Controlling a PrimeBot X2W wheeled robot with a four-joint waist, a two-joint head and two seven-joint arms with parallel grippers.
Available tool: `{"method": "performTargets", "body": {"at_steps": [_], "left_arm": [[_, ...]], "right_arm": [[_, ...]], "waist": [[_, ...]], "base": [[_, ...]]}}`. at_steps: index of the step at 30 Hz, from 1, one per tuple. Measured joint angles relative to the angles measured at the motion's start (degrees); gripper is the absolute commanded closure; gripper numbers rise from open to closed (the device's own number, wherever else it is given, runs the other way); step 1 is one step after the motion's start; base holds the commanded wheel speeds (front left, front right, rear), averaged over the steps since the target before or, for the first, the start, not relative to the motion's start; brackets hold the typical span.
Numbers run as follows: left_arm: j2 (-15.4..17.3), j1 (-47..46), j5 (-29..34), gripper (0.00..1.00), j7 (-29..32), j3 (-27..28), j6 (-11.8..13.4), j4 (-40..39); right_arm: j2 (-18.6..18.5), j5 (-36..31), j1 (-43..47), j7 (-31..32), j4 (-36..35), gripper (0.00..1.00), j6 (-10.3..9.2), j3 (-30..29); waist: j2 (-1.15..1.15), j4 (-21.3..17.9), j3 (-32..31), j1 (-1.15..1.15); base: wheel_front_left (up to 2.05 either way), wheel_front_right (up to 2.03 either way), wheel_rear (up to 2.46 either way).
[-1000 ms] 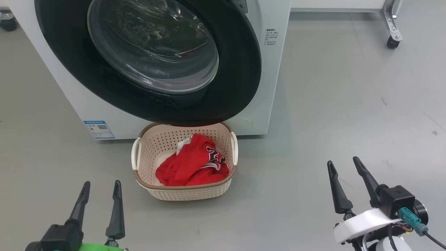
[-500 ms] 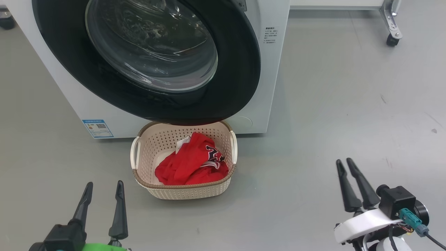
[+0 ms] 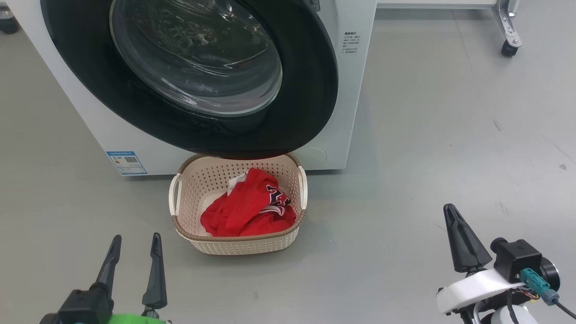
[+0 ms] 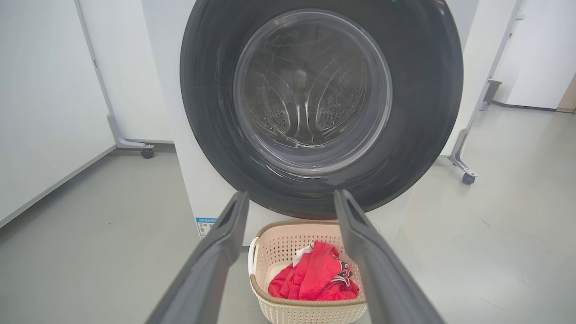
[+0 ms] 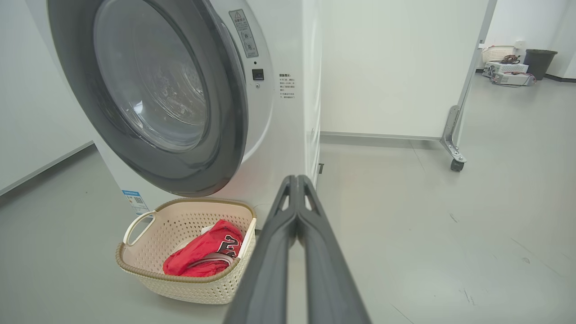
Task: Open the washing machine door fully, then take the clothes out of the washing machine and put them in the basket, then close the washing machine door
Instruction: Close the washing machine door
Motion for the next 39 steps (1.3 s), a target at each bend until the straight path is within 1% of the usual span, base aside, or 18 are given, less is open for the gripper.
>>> {"method": "performTargets", "body": {"at_steps": [10, 16, 19, 24, 26, 30, 39], "left_arm": [[-0.4, -0.1, 0.6, 0.00, 0.1, -1.0, 0.0, -0.5], [-0.8, -0.8, 1.2, 0.00, 0.0, -2.2, 0.0, -1.0], [-1.2, -2.2, 1.5, 0.00, -0.1, -2.7, 0.0, -1.0], [-1.6, -4.1, 1.6, 0.00, -0.3, -3.7, 0.0, -0.8], [-1.7, -4.4, 1.6, 0.00, -0.3, -3.8, 0.0, -0.8], [-2.1, -5.7, 1.6, 0.00, -0.6, -4.2, 0.0, -0.7], [-2.5, -8.5, 1.6, 0.00, -1.3, -5.5, -0.1, -0.8]], "right_arm": [[-2.9, -0.1, -0.9, 0.8, -1.1, 1.00, 0.08, -0.9], [-5.4, -0.8, -5.6, 2.0, -2.1, 1.00, 0.60, -1.4], [-6.2, -1.2, -9.0, 2.6, -2.1, 1.00, 1.23, -1.2], [-6.3, -1.5, -14.6, 3.6, -1.7, 1.00, 2.23, 0.9], [-6.3, -1.6, -15.5, 4.1, -1.6, 1.00, 2.47, 1.3], [-6.1, -1.6, -19.7, 5.9, -0.7, 1.00, 3.11, 3.4], [-5.9, -1.7, -30.9, 9.1, 1.1, 1.00, 3.61, 6.3]], "waist": [[0.00, 1.2, 1.6, 0.00], [0.00, 2.5, 3.5, 0.00], [0.00, 3.5, 4.4, 0.00], [0.00, 5.5, 5.8, 0.00], [0.00, 6.0, 6.1, 0.00], [0.00, 8.3, 7.4, 0.00], [0.00, 11.6, 11.4, 0.00]], "base": [[0.00, 0.00, 0.00], [0.00, 0.00, 0.00], [0.00, 0.00, 0.00], [0.00, 0.00, 0.00], [0.00, 0.00, 0.00], [0.00, 0.00, 0.00], [0.00, 0.00, 0.00]]}}
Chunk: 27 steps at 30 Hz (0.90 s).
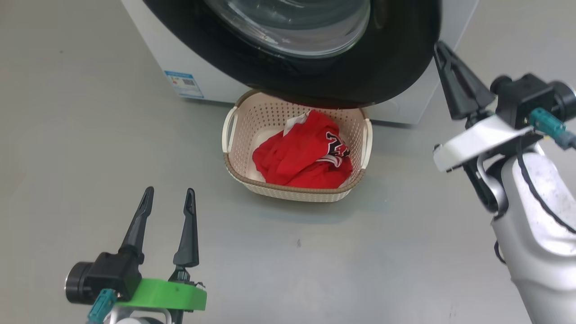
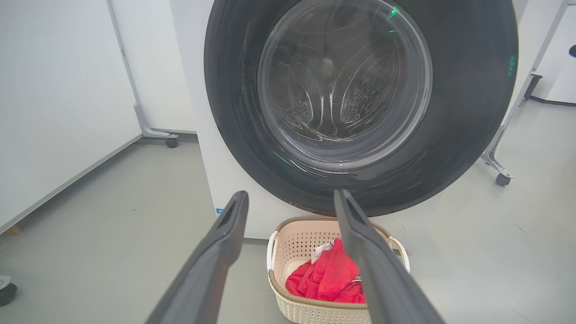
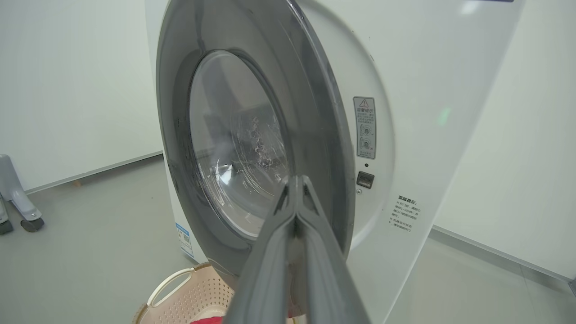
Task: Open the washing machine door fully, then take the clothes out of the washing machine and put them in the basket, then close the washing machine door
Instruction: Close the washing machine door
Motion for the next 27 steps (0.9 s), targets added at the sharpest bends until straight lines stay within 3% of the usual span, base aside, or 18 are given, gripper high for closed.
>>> {"method": "performTargets", "body": {"at_steps": [15, 27], "left_arm": [[-1.0, -5.7, 0.0, 0.00, -1.1, -2.2, -1.2, 1.0], [-1.2, -7.3, 0.0, 0.00, -1.4, -2.4, -1.2, 2.8]], "right_arm": [[-0.3, 0.3, -13.9, 2.9, 7.1, 1.00, 0.47, 1.1], [-0.4, 1.5, -20.5, 2.2, 12.1, 1.00, 0.52, 1.7]], "waist": [[0.00, 4.5, 6.1, 0.00], [0.00, 5.3, 7.9, 0.00]], "base": [[0.00, 0.00, 0.00], [0.00, 0.00, 0.00]]}}
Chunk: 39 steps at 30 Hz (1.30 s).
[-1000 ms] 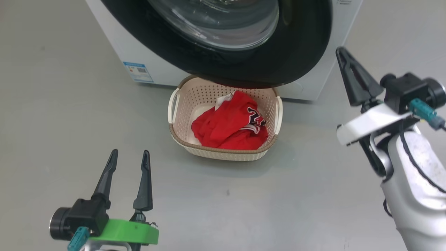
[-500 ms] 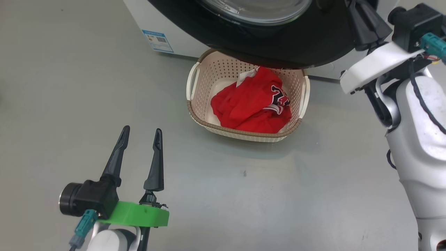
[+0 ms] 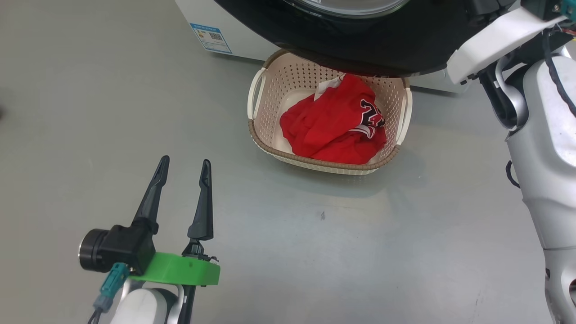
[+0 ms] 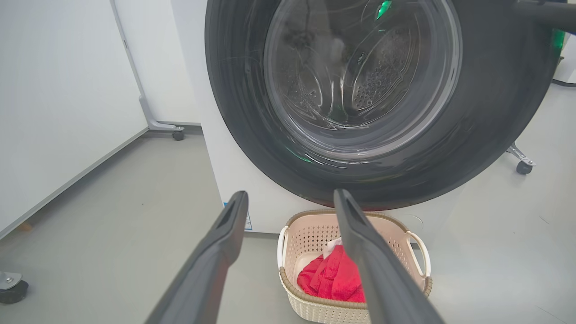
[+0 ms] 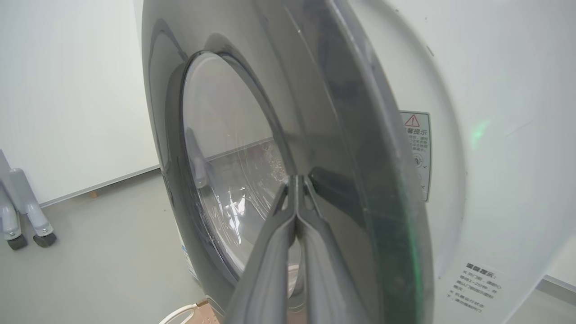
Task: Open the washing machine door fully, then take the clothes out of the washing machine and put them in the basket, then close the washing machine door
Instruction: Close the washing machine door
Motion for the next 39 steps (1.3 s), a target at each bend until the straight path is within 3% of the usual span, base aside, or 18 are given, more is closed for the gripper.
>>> {"method": "performTargets", "body": {"at_steps": [15, 29, 39], "left_arm": [[-0.2, -1.1, 0.0, 0.00, -0.4, -1.6, 0.0, 1.5], [-0.4, -2.1, -0.2, 0.00, -0.8, -3.5, -0.1, 2.3], [-0.4, -2.1, -0.7, 0.00, -0.9, -3.4, 0.0, 2.7]], "right_arm": [[-2.3, 0.8, -8.6, -0.5, 7.5, 1.00, 0.49, -0.9], [-7.4, 0.7, -15.6, -0.4, 14.4, 1.00, 0.48, -3.4], [-7.2, 0.6, -17.7, -0.7, 18.2, 1.00, 0.48, -3.1]], "waist": [[0.00, 0.3, 0.6, 0.00], [0.00, 3.5, 1.6, 0.00], [0.00, 4.7, 2.2, 0.00]], "base": [[0.00, 0.00, 0.00], [0.00, 0.00, 0.00], [0.00, 0.00, 0.00]]}}
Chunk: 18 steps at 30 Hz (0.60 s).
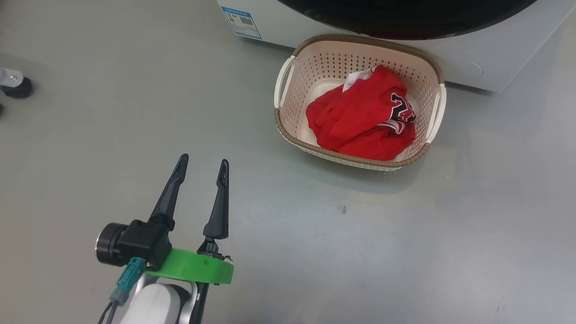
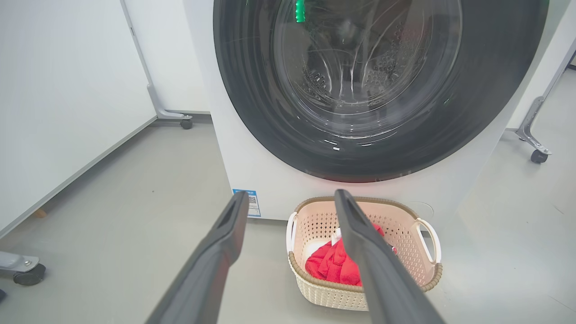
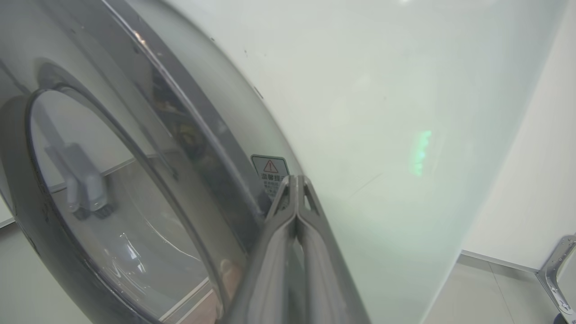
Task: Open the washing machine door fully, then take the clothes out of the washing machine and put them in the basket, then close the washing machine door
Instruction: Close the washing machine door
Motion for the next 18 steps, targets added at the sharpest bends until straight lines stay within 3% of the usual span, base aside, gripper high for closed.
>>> {"method": "performTargets", "body": {"at_steps": [18], "left_arm": [[-0.1, -0.1, -0.5, 0.00, 0.0, 0.5, 0.3, 1.2]], "right_arm": [[2.5, 2.2, 1.2, -6.9, 3.3, 1.00, -0.05, 1.1]], "waist": [[0.00, -1.5, -2.1, 0.00]], "base": [[0.00, 0.00, 0.00]]}}
